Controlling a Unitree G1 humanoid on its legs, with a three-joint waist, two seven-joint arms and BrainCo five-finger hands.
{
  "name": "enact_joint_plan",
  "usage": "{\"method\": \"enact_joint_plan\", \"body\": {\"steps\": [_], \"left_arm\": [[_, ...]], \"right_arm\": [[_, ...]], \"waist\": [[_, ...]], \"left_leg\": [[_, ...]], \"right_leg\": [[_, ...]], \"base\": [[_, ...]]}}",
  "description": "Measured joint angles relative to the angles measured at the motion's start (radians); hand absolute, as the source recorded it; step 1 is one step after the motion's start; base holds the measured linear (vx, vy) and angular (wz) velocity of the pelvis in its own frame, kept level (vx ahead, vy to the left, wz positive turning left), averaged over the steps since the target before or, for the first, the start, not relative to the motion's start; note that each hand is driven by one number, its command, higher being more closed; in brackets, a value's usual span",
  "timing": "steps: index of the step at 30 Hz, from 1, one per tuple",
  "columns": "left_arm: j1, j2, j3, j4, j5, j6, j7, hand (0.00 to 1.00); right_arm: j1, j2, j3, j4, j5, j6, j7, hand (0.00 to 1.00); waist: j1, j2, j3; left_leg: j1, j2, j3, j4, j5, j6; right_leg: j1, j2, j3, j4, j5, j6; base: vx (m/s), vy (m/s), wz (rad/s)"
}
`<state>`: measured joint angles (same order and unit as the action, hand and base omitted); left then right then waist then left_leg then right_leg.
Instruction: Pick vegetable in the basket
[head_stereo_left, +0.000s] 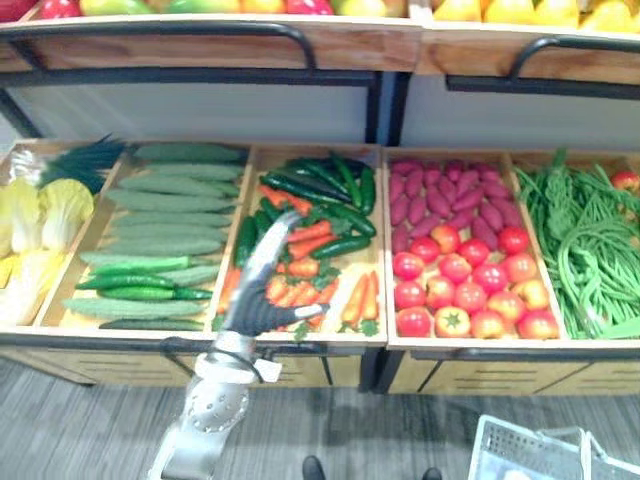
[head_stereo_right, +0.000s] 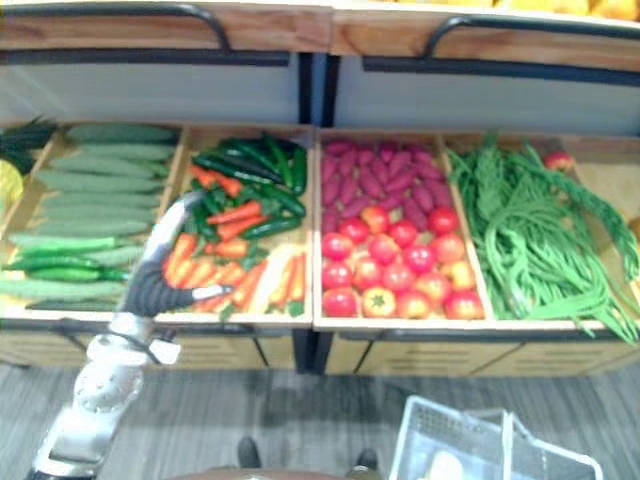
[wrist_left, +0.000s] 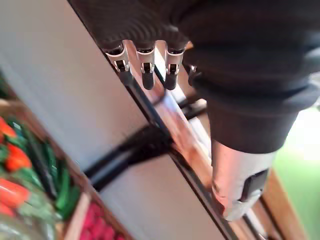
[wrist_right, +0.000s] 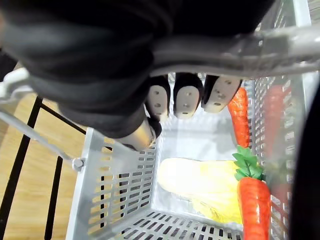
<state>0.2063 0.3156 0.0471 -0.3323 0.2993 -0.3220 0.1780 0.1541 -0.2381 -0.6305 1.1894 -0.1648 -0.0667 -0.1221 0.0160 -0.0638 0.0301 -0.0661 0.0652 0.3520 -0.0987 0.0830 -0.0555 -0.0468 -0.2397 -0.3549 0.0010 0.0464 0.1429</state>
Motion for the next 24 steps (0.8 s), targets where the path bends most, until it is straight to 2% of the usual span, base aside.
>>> {"method": "enact_joint_plan", "body": {"steps": [5,9,11,13,17,20,24], "left_arm": [[0.031,-0.125,0.228,0.254,0.027,0.090,0.090,0.00],[0.032,-0.154,0.319,0.432,0.076,0.135,0.175,0.00],[0.031,-0.155,0.361,0.557,0.080,0.151,0.209,0.00],[0.022,-0.154,0.419,0.751,0.108,0.180,0.237,0.00],[0.016,-0.154,0.491,1.056,0.108,0.222,0.253,0.00],[0.023,-0.154,0.532,1.225,0.105,0.244,0.248,0.00],[0.033,-0.158,0.548,1.336,0.094,0.269,0.216,0.00]], "right_arm": [[0.021,0.024,-0.031,0.004,0.016,0.003,-0.001,1.00],[0.026,0.036,-0.030,0.002,0.017,0.003,-0.005,1.00],[0.026,0.046,-0.023,-0.005,0.015,0.003,-0.008,1.00],[0.026,0.058,0.008,-0.017,0.015,0.002,-0.015,1.00],[0.027,0.063,0.059,-0.035,0.014,0.001,-0.028,1.00],[0.025,0.062,0.092,-0.038,0.006,-0.004,-0.034,1.00],[0.021,0.061,0.128,-0.040,-0.007,-0.007,-0.036,1.00]], "waist": [[-0.002,0.006,-0.012],[-0.009,0.011,-0.018],[-0.010,0.010,-0.026],[-0.012,0.011,-0.027],[-0.018,0.010,-0.028],[-0.023,0.008,-0.028],[-0.026,0.007,-0.029]], "left_leg": [[-0.010,-0.009,-0.081,-0.004,0.000,0.000],[-0.016,-0.011,-0.118,-0.004,0.003,-0.001],[-0.016,-0.009,-0.121,-0.004,0.004,0.000],[-0.014,-0.005,-0.121,-0.004,0.004,0.001],[0.001,0.000,-0.114,-0.004,-0.005,-0.010],[0.009,0.006,-0.104,-0.004,-0.010,-0.014],[0.034,0.016,-0.070,-0.004,-0.019,-0.023]], "right_leg": [[0.021,-0.001,-0.053,0.002,-0.027,0.001],[0.036,0.002,-0.085,0.000,-0.034,-0.005],[0.039,0.006,-0.088,-0.002,-0.037,-0.007],[0.044,0.011,-0.088,-0.004,-0.039,-0.010],[0.057,0.017,-0.082,-0.018,-0.041,-0.009],[0.058,0.022,-0.073,-0.019,-0.043,-0.009],[0.059,0.031,-0.037,-0.018,-0.044,-0.010]], "base": [[0.02,0.018,0.29],[0.04,-0.002,0.24],[0.04,-0.008,0.04],[0.06,-0.016,-0.02],[0.03,-0.010,-0.05],[0.02,-0.011,-0.11],[0.02,-0.015,-0.28]]}}
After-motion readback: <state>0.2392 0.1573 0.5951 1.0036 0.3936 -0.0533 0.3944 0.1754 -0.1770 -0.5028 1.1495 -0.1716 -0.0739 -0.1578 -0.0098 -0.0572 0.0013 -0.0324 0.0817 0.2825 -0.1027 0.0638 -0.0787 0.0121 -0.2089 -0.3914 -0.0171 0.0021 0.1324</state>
